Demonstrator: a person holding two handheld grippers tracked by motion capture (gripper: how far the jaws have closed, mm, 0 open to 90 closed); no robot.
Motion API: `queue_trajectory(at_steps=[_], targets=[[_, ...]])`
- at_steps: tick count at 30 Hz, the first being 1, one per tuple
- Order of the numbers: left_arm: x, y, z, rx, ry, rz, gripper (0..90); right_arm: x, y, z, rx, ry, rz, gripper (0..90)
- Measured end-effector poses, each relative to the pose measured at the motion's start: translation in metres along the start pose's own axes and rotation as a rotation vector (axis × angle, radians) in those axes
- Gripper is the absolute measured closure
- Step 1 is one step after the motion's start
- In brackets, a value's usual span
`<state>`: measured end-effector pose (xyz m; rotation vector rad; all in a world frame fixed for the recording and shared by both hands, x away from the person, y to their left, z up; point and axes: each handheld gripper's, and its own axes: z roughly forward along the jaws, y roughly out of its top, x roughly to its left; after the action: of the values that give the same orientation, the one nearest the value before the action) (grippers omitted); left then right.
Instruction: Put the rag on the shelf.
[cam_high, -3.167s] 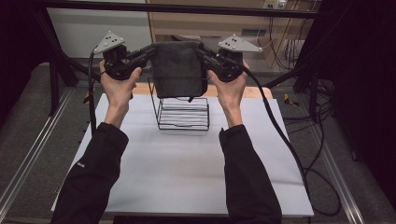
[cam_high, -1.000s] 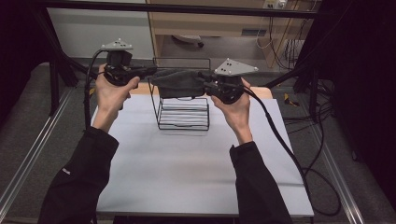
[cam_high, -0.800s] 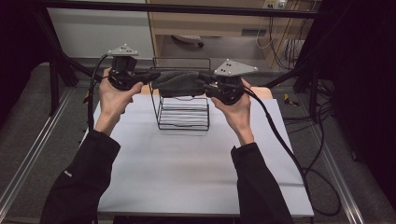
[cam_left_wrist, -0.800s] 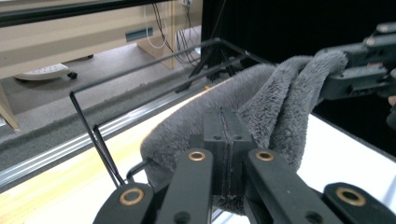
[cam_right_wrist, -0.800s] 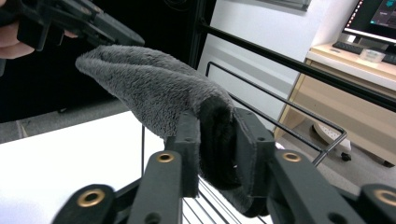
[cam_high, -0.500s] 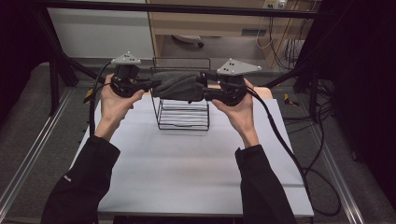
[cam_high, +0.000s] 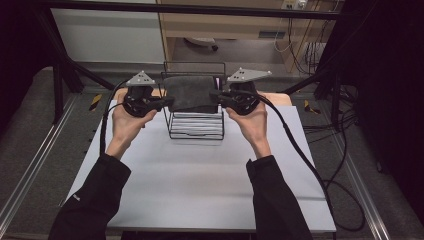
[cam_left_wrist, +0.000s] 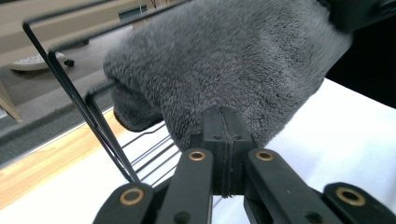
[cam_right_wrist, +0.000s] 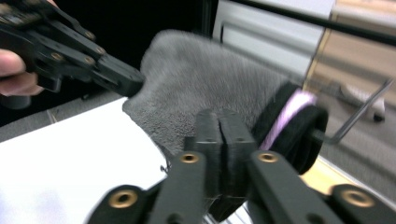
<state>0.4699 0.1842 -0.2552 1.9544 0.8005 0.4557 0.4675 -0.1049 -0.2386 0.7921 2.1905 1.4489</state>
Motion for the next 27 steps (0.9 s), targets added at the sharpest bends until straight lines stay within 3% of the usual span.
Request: queue_trajectory(at_steps=[4,8,13,18,22,27], targets=[[0.001,-0.007,0.01,0.006,0.011,-0.01,89.7,-0.005,-0.012,0.012,0.023,-0.016,0.022,90.0],[0.004,-0.014,0.021,0.018,0.024,-0.025,89.7,-0.009,-0.024,0.022,0.013,-0.032,0.053,90.0],[0.004,-0.016,0.023,0.008,0.023,-0.029,88.8,-0.009,-0.029,0.029,0.004,-0.035,0.049,82.3],[0.0,-0.018,0.009,-0.004,0.007,-0.038,78.0,0.001,-0.024,0.012,-0.043,-0.015,0.032,63.7],[-0.006,-0.021,-0.002,0.006,0.005,-0.029,61.0,0.006,-0.02,-0.007,-0.066,-0.028,0.043,41.8],[-0.009,-0.034,-0.01,0.053,-0.008,-0.011,40.8,0.005,-0.023,-0.023,-0.037,-0.051,0.059,22.4]])
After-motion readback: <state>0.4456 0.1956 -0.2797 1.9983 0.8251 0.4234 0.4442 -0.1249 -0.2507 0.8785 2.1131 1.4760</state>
